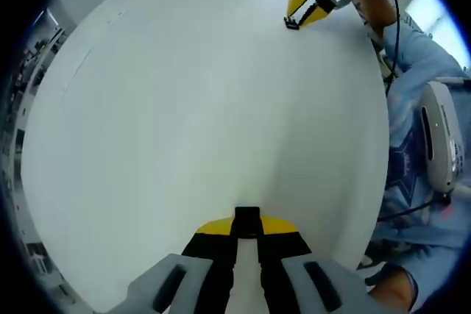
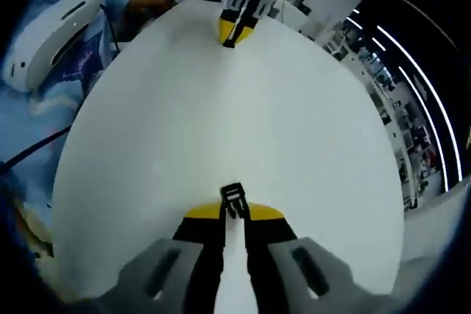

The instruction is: Snap the two parts of the plastic buckle together until the buckle closes and remains connected.

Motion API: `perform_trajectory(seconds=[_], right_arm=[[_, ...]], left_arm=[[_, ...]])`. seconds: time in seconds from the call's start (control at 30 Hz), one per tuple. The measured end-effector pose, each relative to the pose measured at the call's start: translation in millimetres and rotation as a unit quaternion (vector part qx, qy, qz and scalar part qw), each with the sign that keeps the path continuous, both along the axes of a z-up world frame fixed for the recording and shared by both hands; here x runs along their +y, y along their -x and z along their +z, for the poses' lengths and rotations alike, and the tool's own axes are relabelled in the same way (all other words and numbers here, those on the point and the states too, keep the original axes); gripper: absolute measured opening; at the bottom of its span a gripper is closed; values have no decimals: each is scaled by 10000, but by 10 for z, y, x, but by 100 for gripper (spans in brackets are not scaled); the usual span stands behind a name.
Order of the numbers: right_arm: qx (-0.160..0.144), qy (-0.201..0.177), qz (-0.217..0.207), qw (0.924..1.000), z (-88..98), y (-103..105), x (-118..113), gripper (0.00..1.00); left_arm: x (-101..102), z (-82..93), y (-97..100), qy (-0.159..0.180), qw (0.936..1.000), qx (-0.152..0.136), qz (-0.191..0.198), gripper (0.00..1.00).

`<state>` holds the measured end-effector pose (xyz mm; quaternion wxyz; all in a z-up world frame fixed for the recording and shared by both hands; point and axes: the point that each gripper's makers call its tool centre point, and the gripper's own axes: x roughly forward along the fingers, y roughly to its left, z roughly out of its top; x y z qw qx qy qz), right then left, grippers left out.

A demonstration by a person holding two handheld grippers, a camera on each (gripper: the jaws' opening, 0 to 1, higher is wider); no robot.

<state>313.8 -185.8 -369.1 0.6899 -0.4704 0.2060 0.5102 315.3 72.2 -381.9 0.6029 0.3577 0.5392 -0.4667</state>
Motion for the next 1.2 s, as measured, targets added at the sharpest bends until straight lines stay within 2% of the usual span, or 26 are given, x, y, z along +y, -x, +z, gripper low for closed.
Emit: perform_trajectory(seconds=[0.03,0.07,0.13,0.23,0.27,0.37,0.4,0.43,0.53,0.67,0.77,0.9,1.2], right_arm=[[-252,-31,-78,9996,12,0,-49,8],[-346,-143,-243,9990,14,8,-73,8],[-326,-419,-433,9976,8,47,-89,7],[-88,-845,-736,9937,-33,105,-96,0],[-118,-921,-864,9919,-27,85,-118,0],[81,-1170,-1260,9851,-34,101,-129,0],[213,-1299,-1504,9798,-31,91,-134,0],[232,-1322,-1544,9789,-32,89,-135,0],[402,-1520,-1859,9699,-28,68,-145,0],[815,-2064,-2179,9504,-27,31,-96,0],[883,-2119,-2303,9457,-45,-4,-128,0],[814,-2189,-2306,9446,-33,-97,-124,0],[560,-2085,-2300,9490,15,-243,-177,0]], left_arm=[[0,0,1,10,10000,0,-4,10],[-1,0,3,16,10000,-1,-9,10],[-2,1,9,34,10000,-7,-12,10],[-4,4,20,63,10000,-17,-7,10],[-5,5,24,75,10000,-18,-4,10],[-7,9,33,106,9999,-15,10,10],[-8,10,35,113,9999,-12,12,10],[-9,11,37,118,9999,-10,16,10],[-10,13,43,123,9999,-11,21,10],[-11,14,48,137,9999,-4,30,10],[-11,18,42,138,9999,-4,31,10],[-9,19,36,150,9999,3,45,10],[-6,16,15,159,9999,1,43,10]])
